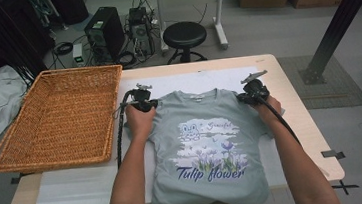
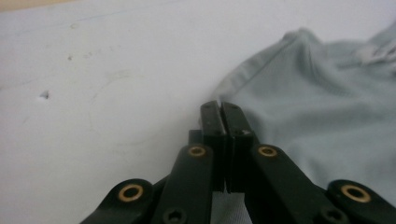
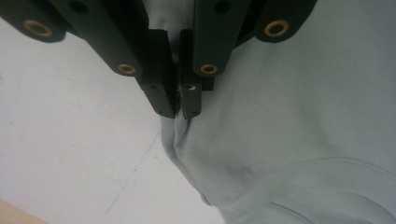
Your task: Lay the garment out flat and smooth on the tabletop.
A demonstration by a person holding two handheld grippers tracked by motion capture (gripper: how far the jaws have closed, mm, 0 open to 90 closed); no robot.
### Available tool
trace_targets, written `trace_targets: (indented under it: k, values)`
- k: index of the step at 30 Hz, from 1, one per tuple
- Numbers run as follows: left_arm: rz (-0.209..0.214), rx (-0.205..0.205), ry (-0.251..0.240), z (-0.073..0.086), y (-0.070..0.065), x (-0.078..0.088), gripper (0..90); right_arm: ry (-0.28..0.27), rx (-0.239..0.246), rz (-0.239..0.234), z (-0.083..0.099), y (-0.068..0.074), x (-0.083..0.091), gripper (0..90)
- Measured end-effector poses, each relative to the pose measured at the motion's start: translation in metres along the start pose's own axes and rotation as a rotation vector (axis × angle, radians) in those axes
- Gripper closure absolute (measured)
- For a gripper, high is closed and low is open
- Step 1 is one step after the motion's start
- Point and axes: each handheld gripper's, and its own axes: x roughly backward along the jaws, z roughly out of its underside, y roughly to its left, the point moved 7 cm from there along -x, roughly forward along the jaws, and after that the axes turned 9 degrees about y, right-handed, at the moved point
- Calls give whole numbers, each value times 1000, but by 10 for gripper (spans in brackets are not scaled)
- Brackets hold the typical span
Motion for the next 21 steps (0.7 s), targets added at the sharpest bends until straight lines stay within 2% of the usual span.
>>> trace_targets:
  k: [1, 2, 3, 4, 5, 7, 8, 10, 11, 12, 13, 14, 15, 17, 18, 19, 21]
  values:
    - [27, 56, -24, -3, 3, 4, 894, -17, -17, -17, -1, 0, 2, 868]
    - [34, 105, -59, -7, 7, 9, 894, -50, -59, -27, -2, -3, 8, 867]
    - [40, 131, -79, -9, 10, 11, 895, -86, -102, -35, -3, -8, 14, 867]
    - [46, 162, -99, -12, 12, 12, 895, -97, -125, -34, -3, -11, 17, 867]
    - [53, 190, -107, -14, 14, 12, 895, -108, -139, -29, -3, -15, 19, 867]
    - [40, 235, -121, -17, 17, 7, 895, -114, -160, -14, -4, -20, 20, 867]
    - [25, 253, -118, -17, 18, 3, 893, -117, -170, 2, -4, -22, 19, 867]
    - [-69, 238, -102, -14, 23, -3, 882, -107, -184, 15, -2, -23, 14, 864]
    - [-100, 241, -101, -13, 26, -5, 838, -85, -182, 29, 0, -23, 10, 860]
    - [-91, 241, -112, -14, 25, -5, 800, -61, -170, 40, 2, -22, 5, 855]
    - [-64, 218, -126, -15, 22, -4, 780, -37, -157, 45, 4, -21, 0, 820]
    - [-48, 193, -133, -16, 19, -2, 771, -42, -153, 51, 4, -21, 0, 769]
    - [-22, 138, -144, -17, 15, 0, 773, -58, -162, 46, 3, -21, 2, 745]
    - [26, 79, -138, -15, 9, -1, 763, -100, -177, 47, -1, -24, 7, 686]
    - [45, 41, -123, -13, 7, -5, 738, -111, -172, 45, -3, -25, 9, 654]
    - [57, -14, -84, -9, 5, -11, 709, -113, -163, 31, -5, -24, 9, 628]
    - [52, -71, 5, -3, 3, -20, 665, -60, -142, 9, -7, -20, 3, 583]
